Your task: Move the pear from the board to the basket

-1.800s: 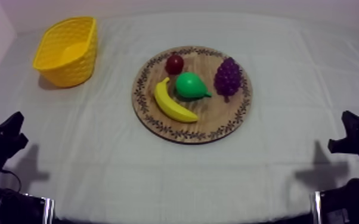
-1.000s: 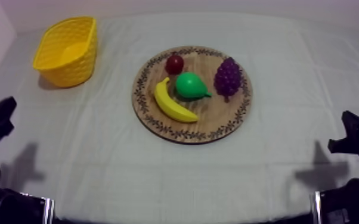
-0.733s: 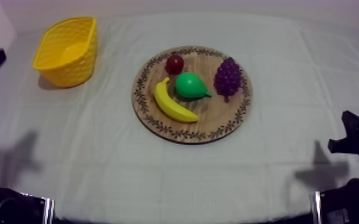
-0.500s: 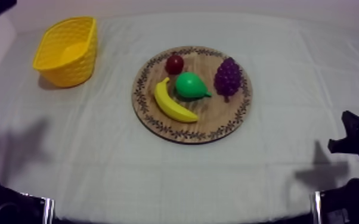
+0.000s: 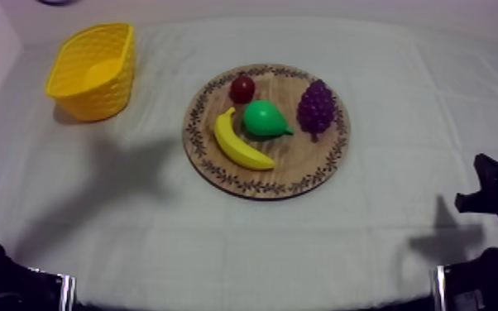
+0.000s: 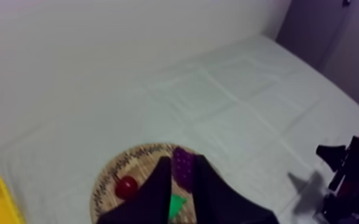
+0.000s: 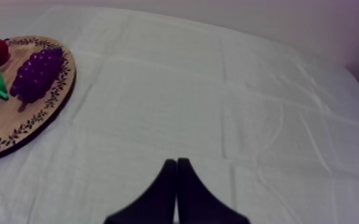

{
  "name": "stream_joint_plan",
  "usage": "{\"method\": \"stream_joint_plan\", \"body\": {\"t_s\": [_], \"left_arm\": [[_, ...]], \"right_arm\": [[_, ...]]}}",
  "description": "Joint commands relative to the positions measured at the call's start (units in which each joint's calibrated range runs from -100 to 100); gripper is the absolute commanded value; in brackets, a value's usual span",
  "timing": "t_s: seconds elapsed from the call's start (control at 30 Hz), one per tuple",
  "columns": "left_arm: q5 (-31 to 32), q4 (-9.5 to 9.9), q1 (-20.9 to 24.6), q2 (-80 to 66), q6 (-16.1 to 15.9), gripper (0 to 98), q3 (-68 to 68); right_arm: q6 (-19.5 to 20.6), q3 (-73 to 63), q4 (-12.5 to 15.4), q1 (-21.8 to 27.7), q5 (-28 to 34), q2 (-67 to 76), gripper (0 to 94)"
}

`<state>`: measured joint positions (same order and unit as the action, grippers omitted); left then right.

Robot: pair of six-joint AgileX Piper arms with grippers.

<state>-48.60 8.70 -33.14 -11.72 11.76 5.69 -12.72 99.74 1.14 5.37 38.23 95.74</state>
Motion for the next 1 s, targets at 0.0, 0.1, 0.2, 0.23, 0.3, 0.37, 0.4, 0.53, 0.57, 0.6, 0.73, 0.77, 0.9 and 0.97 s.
{"method": "stream_joint_plan", "body": {"t_s": [0.0, 0.1, 0.2, 0.23, 0.3, 0.37, 0.4, 0.53, 0.57, 0.6, 0.73, 0.77, 0.9, 0.97], "left_arm": [[1.74, -0.90, -0.36, 6.58, -0.10, 15.3, 3.76], [2.88, -1.74, -0.83, 10.47, -0.13, 15.3, 6.01], [3.27, -2.25, -1.23, 13.68, -0.21, 15.3, 8.18], [3.31, -2.35, -1.40, 14.58, -0.29, 15.3, 8.81], [3.29, -2.44, -1.72, 16.08, -0.74, 15.4, 9.91], [3.34, -2.21, -2.14, 17.26, -2.17, 15.4, 10.64], [3.36, -1.95, -2.31, 17.73, -3.38, 15.5, 10.93], [4.63, 1.55, -2.81, 19.23, -6.25, 16.1, 12.25], [5.08, 2.98, -2.87, 19.55, -6.14, 16.5, 12.69], [5.38, 4.49, -2.92, 19.85, -5.90, 16.9, 13.07], [4.77, 8.47, -2.79, 20.55, -5.62, 18.6, 13.98], [4.50, 8.78, -2.64, 20.63, -5.75, 18.9, 14.07], [3.77, 9.25, -2.19, 20.60, -6.06, 19.7, 14.92], [3.55, 9.32, -2.04, 20.42, -6.12, 20.8, 15.40]], "right_arm": [[0.00, 0.04, 0.00, -0.01, 0.00, 0.02, 0.3], [0.00, 0.04, 0.00, -0.01, 0.00, 0.02, 0.3], [0.00, 0.04, 0.00, -0.01, 0.00, 0.02, 0.3], [0.00, 0.04, 0.00, -0.01, 0.00, 0.02, 0.3], [0.00, 0.04, 0.00, -0.01, 0.00, 0.02, 0.3], [0.00, 0.04, 0.00, -0.01, 0.00, 0.02, 0.3], [0.00, 0.04, 0.00, -0.01, 0.00, 0.02, 0.3], [0.00, 0.04, 0.00, -0.01, 0.00, 0.02, 0.3], [0.00, 0.04, 0.00, -0.01, 0.00, 0.02, 0.3], [0.00, 0.04, 0.00, -0.01, 0.00, 0.02, 0.3], [0.00, 0.04, 0.00, -0.01, 0.00, 0.02, 0.3], [0.00, 0.04, 0.00, -0.01, 0.00, 0.02, 0.3], [0.00, 0.04, 0.00, -0.01, 0.00, 0.02, 0.3], [0.00, 0.04, 0.00, -0.01, 0.00, 0.02, 0.3]]}}
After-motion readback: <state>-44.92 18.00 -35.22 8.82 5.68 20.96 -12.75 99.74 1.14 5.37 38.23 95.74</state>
